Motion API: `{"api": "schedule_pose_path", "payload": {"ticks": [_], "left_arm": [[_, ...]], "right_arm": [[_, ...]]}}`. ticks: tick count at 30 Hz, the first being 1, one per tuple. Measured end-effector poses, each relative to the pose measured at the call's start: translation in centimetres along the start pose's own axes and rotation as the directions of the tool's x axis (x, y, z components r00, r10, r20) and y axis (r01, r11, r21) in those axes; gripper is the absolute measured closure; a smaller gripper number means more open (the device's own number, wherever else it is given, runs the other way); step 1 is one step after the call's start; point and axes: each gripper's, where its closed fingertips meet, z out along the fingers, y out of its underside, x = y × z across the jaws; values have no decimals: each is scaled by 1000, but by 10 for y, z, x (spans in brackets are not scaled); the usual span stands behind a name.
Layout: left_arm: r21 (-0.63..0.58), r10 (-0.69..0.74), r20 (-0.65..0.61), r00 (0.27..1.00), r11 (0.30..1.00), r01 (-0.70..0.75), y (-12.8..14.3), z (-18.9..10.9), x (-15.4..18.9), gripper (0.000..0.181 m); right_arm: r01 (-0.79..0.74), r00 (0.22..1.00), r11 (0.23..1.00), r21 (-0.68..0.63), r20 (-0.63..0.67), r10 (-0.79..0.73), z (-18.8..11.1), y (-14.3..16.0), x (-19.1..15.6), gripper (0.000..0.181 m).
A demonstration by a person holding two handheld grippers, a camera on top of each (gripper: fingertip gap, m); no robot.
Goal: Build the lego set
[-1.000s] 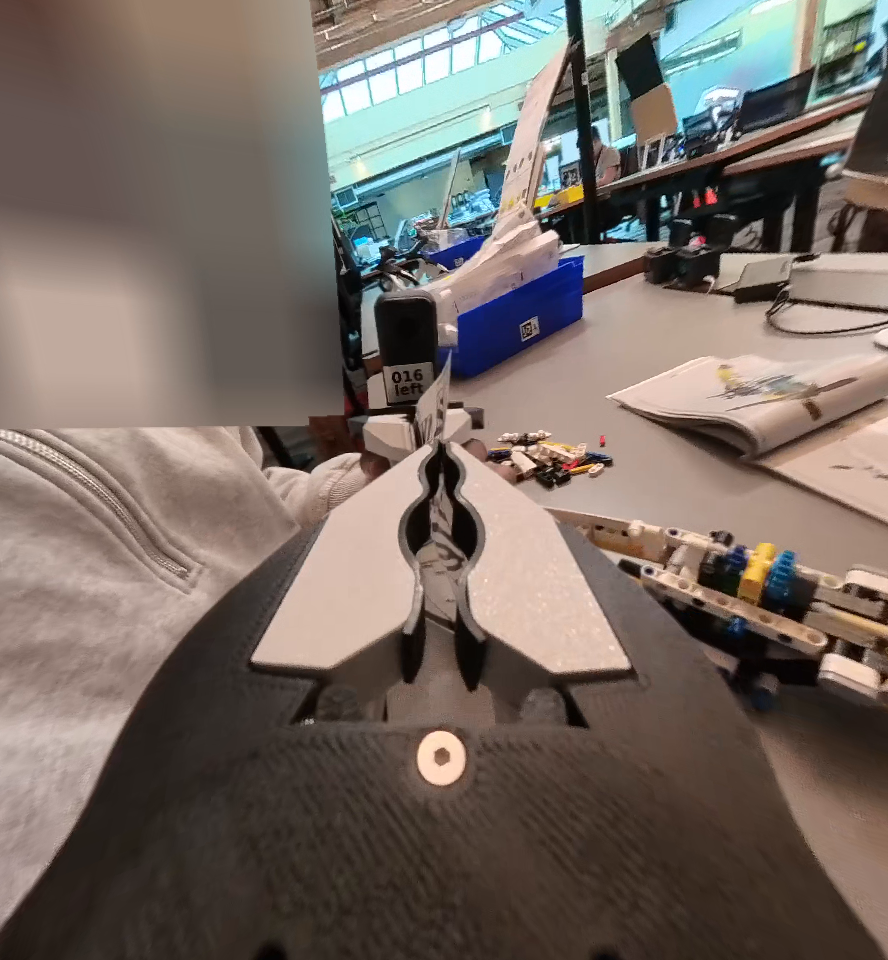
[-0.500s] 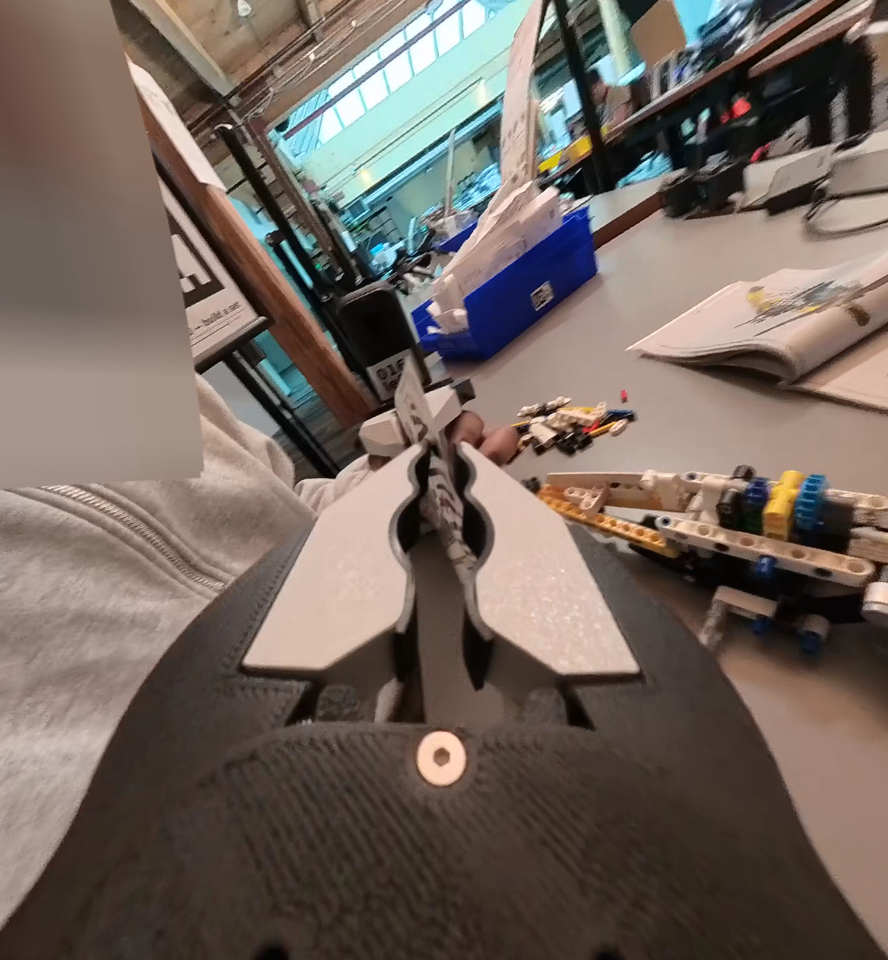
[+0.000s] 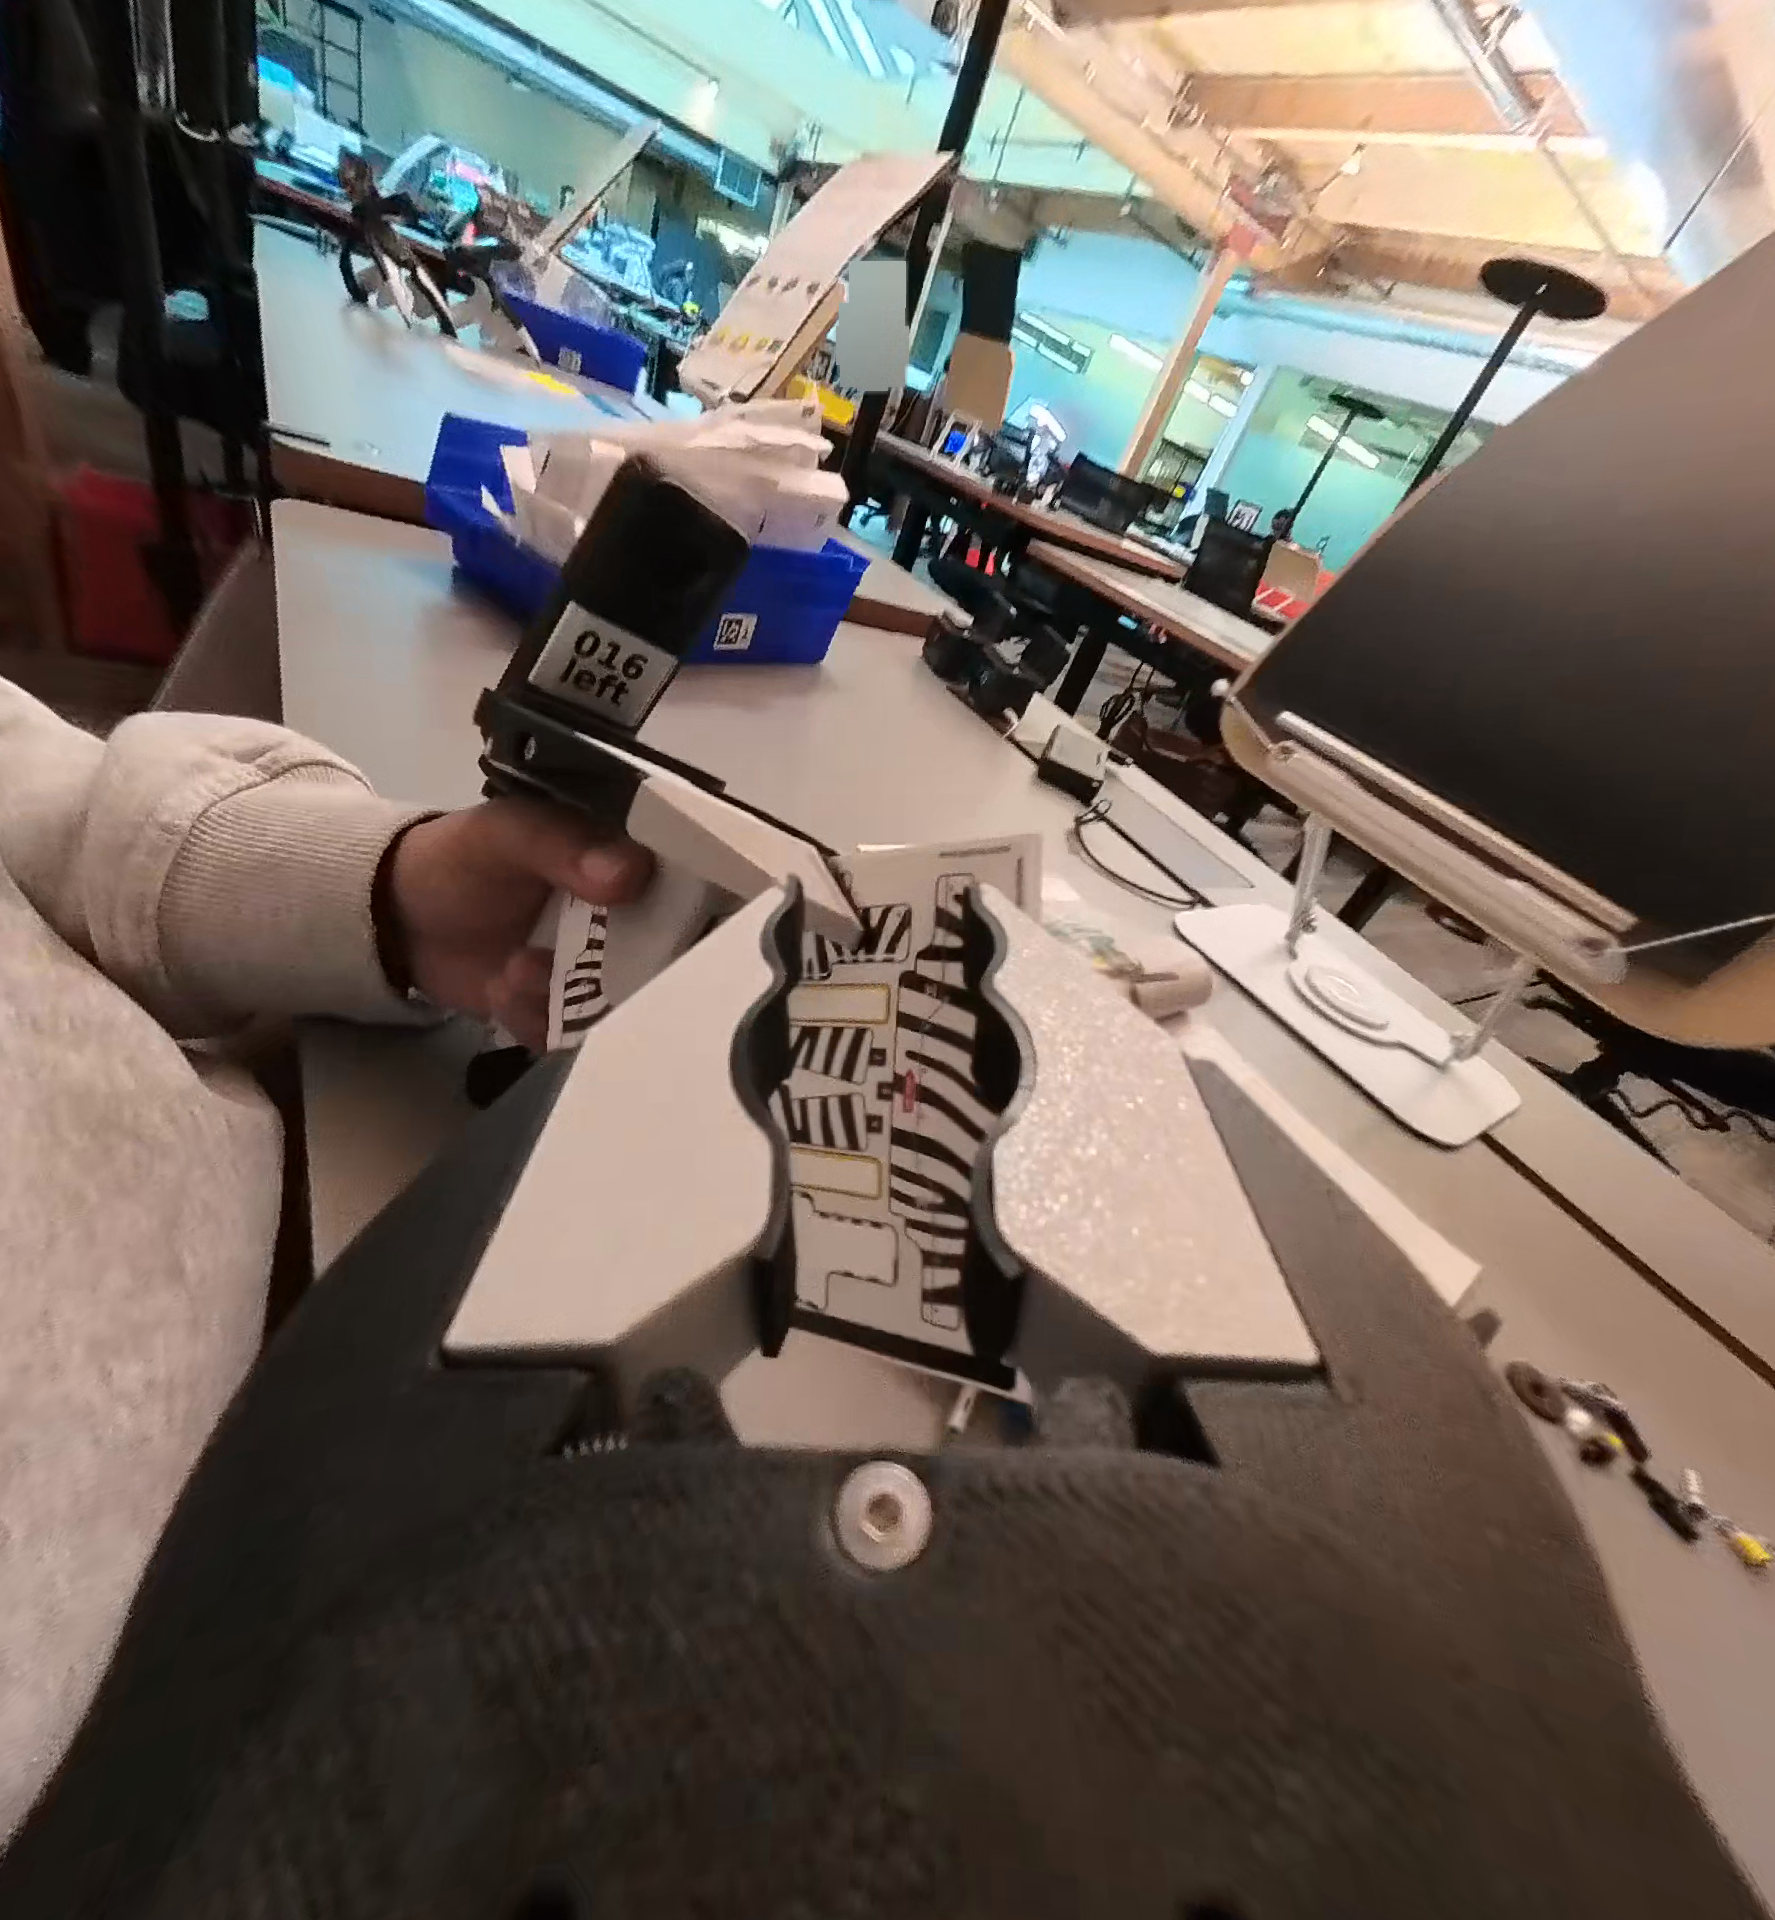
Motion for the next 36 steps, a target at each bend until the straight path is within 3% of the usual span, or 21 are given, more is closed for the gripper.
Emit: {"api": "schedule_pose_path", "payload": {"ticks": [9,20,36], "left_arm": [[-3,41,-69,997,999,-42,2,1,15,181],[-47,78,-108,991,995,-84,11,5,23,181],[-51,68,-78,995,996,-72,11,5,17,181]], "right_arm": [[-127,984,991,-51,122,132,8,16,-14,150],[-343,888,938,-60,305,344,-3,17,-24,161],[-344,895,937,-61,282,346,-3,20,-18,169]]}}
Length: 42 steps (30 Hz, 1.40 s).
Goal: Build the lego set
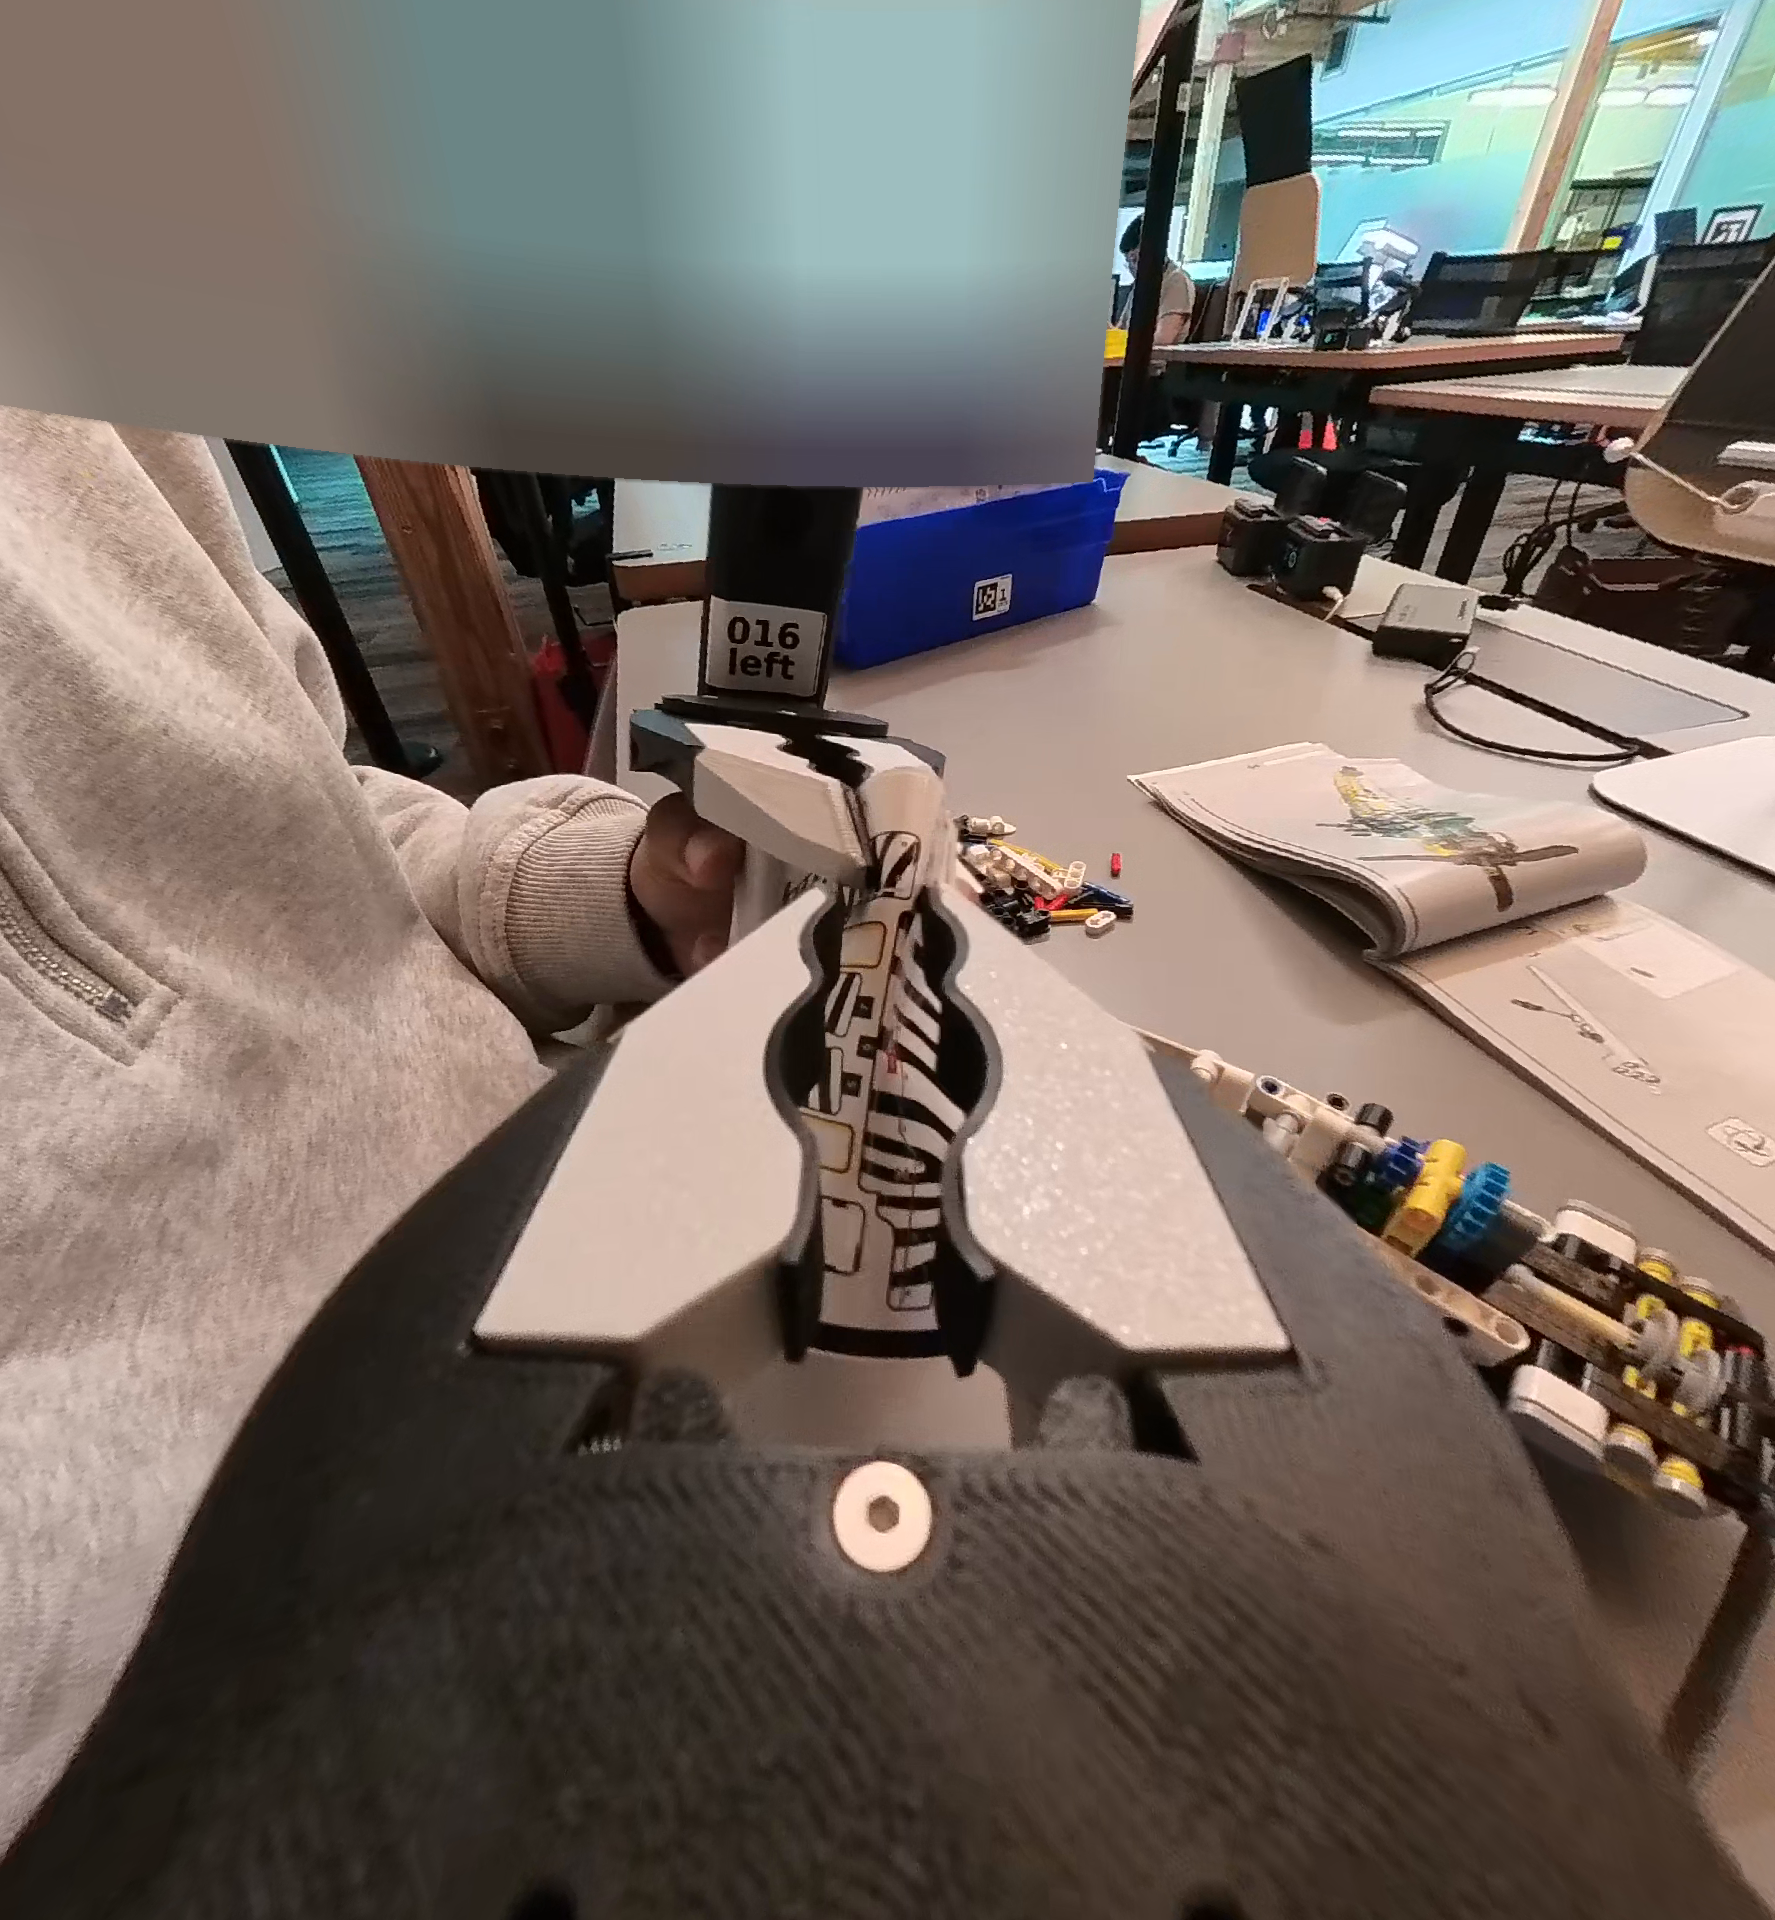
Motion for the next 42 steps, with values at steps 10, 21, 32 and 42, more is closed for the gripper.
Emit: {"api": "schedule_pose_path", "payload": {"ticks": [10,21,32,42], "left_arm": [[6,-21,18,1000,1000,21,-1,-1,-5,181],[-8,-7,31,999,1000,7,2,-1,-6,181],[-15,11,13,1000,1000,-10,3,0,-2,181],[-21,15,17,1000,1000,-14,4,0,-3,181]], "right_arm": [[143,982,989,-24,-122,-145,-4,-3,10,167],[163,977,986,-14,-134,-164,-9,-8,9,175],[97,992,995,8,-80,-96,-7,-7,5,176],[82,993,997,8,-82,-81,-8,-7,6,180]]}}
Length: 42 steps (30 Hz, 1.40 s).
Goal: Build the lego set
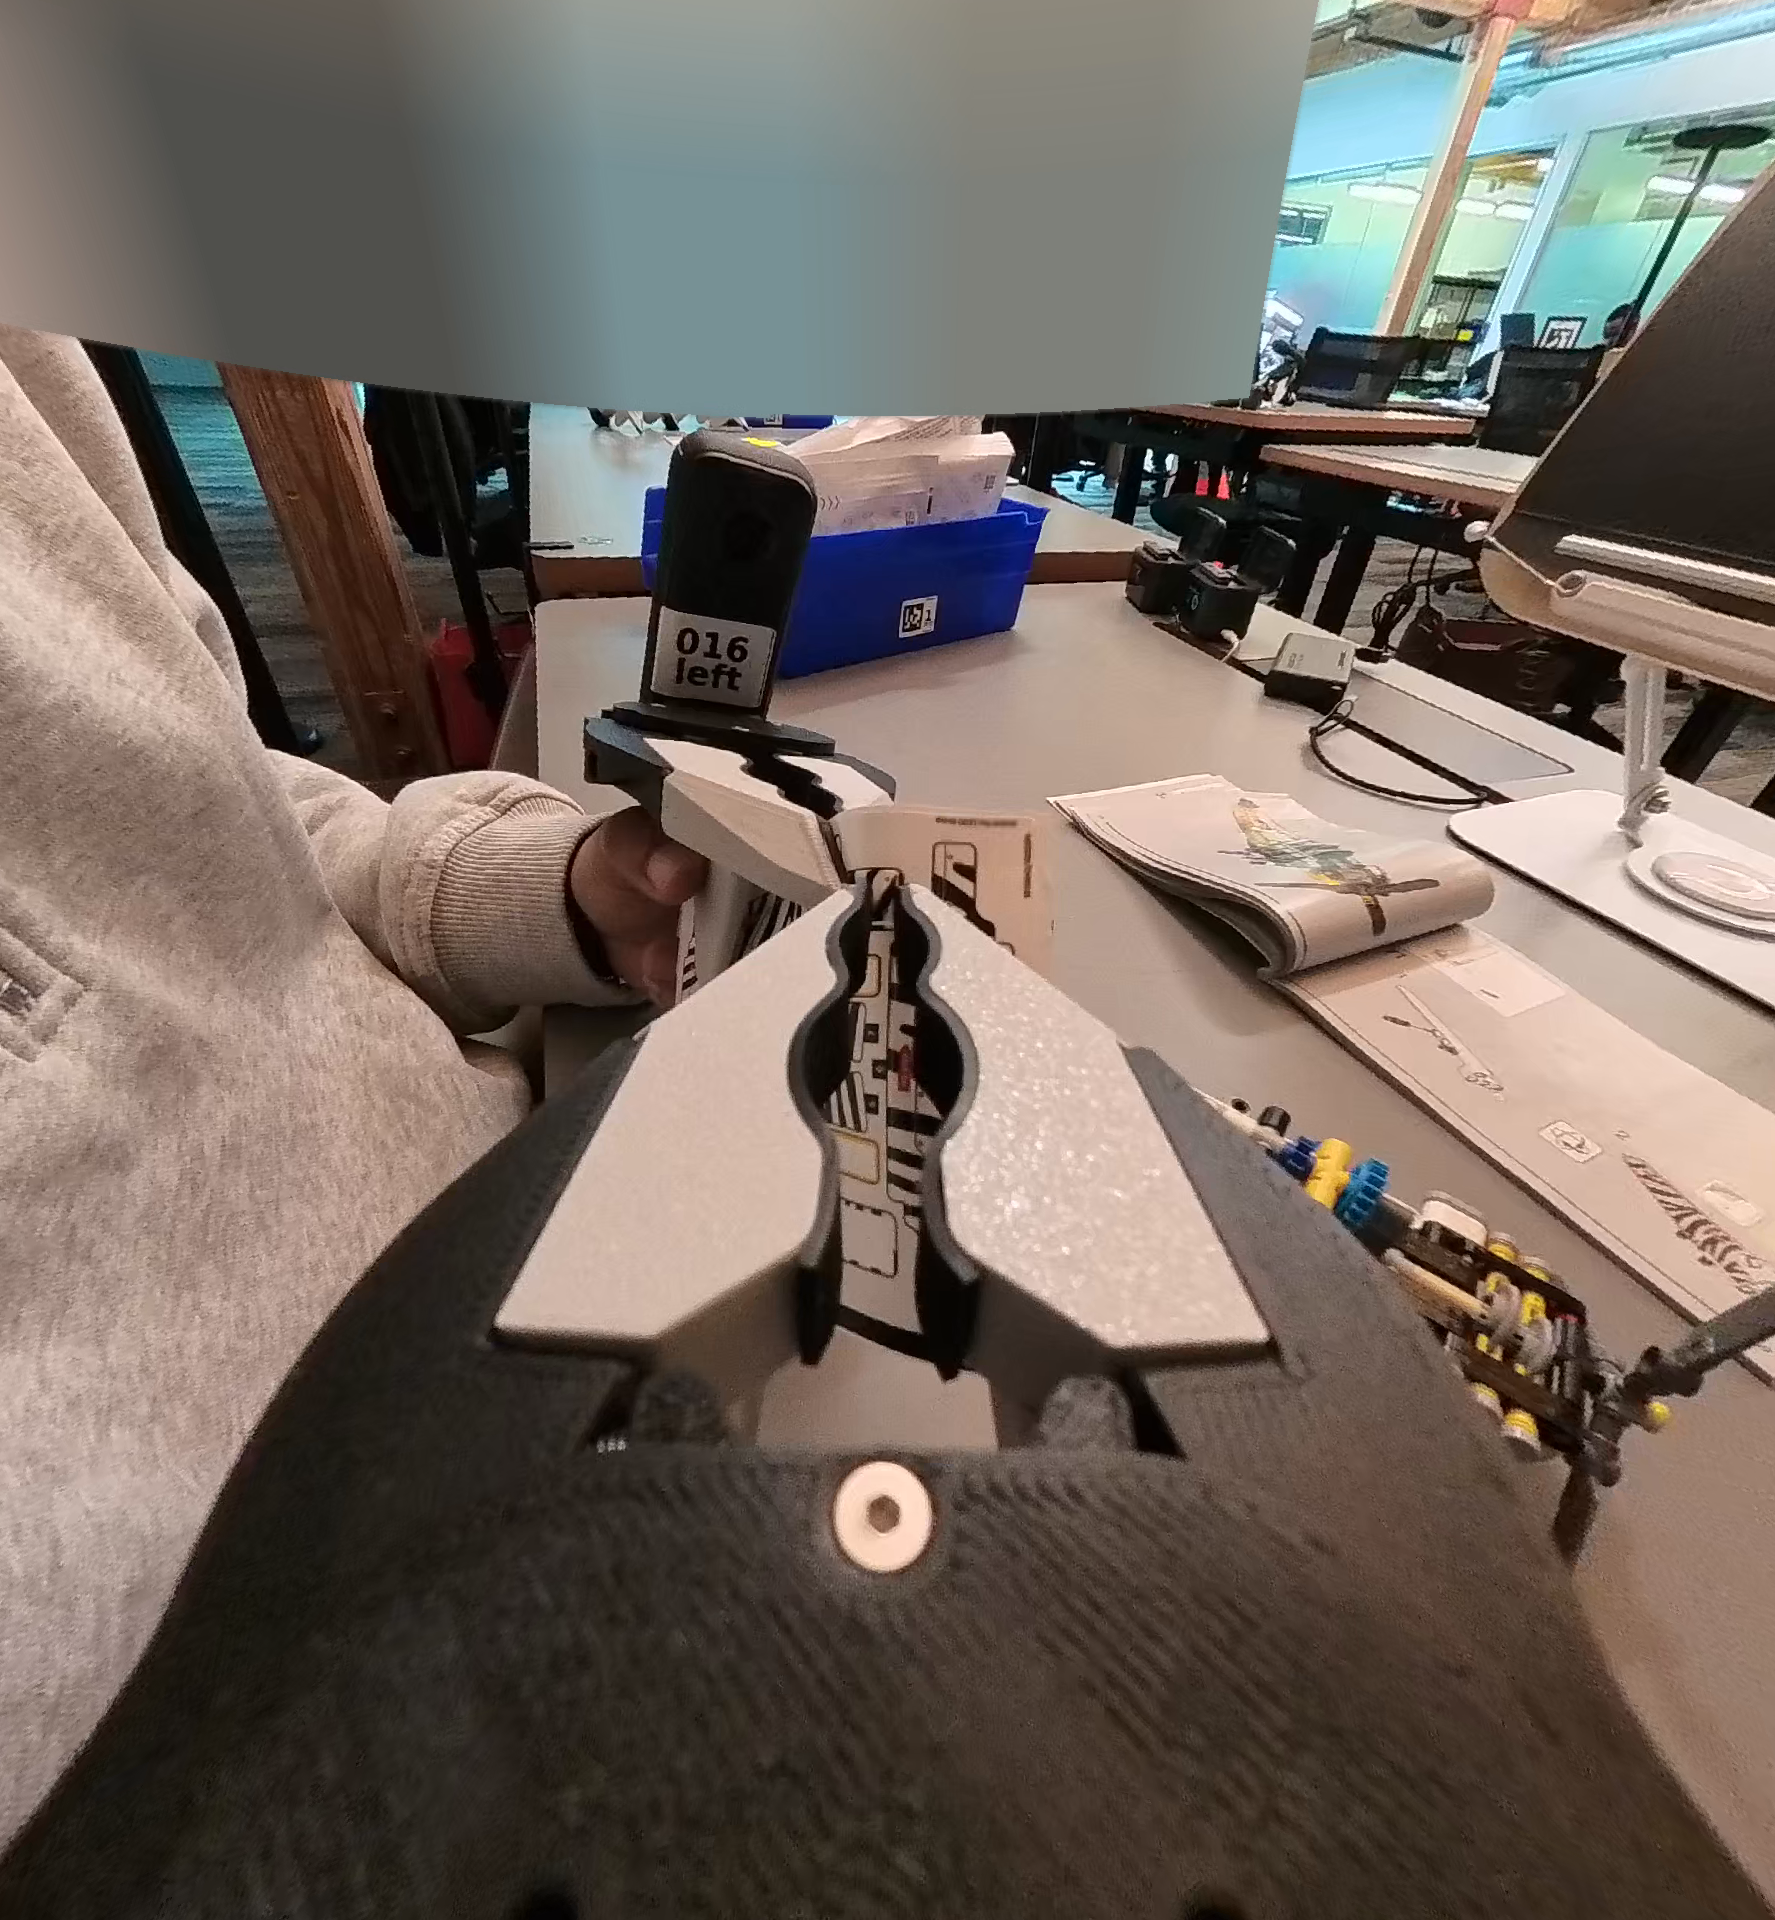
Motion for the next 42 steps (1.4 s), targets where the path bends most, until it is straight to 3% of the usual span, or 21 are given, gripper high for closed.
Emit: {"api": "schedule_pose_path", "payload": {"ticks": [4,24,42], "left_arm": [[-1,-5,8,1000,1000,5,0,0,-2,181],[-5,6,15,1000,1000,-6,1,0,-2,181],[-9,15,24,1000,1000,-14,2,0,-3,181]], "right_arm": [[-5,1000,1000,16,28,5,-1,-3,-4,181],[76,995,997,-33,-67,-78,0,0,5,176],[45,999,999,-19,-14,-46,0,-1,-2,181]]}}
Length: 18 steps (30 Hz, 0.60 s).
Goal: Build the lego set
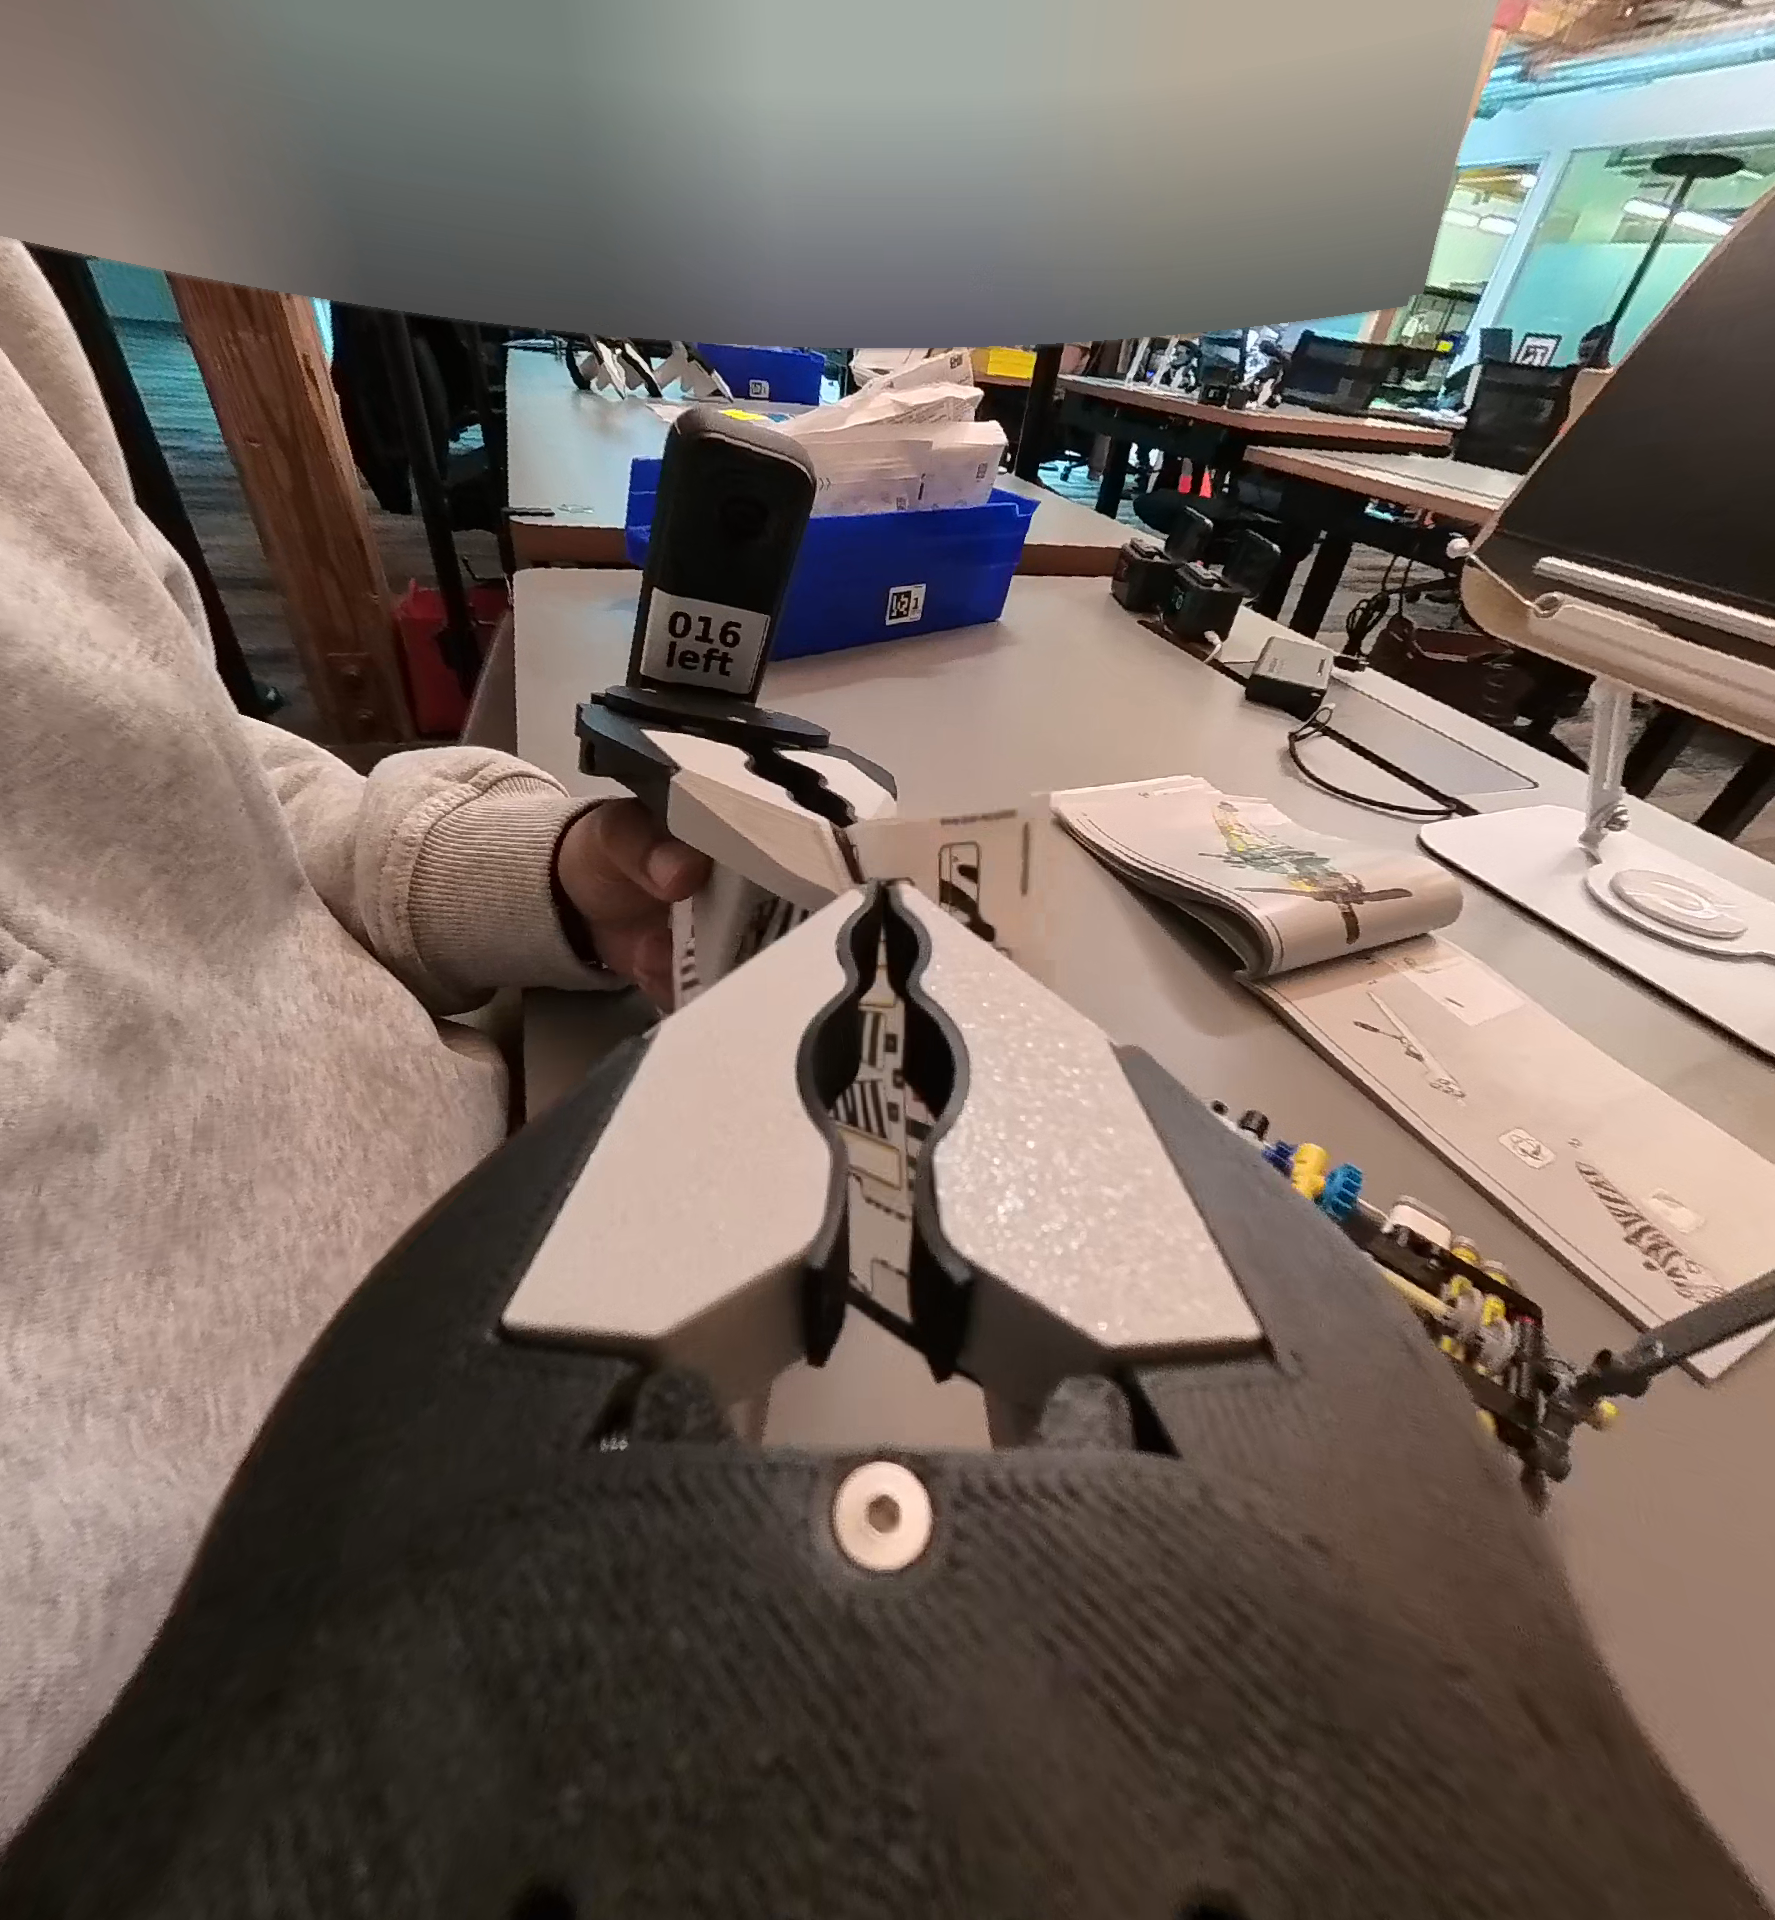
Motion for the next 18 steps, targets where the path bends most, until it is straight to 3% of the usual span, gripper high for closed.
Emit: {"api": "schedule_pose_path", "payload": {"ticks": [18], "left_arm": [[21,-26,-24,999,999,27,-2,0,4,179]], "right_arm": [[-9,1000,1000,9,16,9,-2,-2,-1,181]]}}
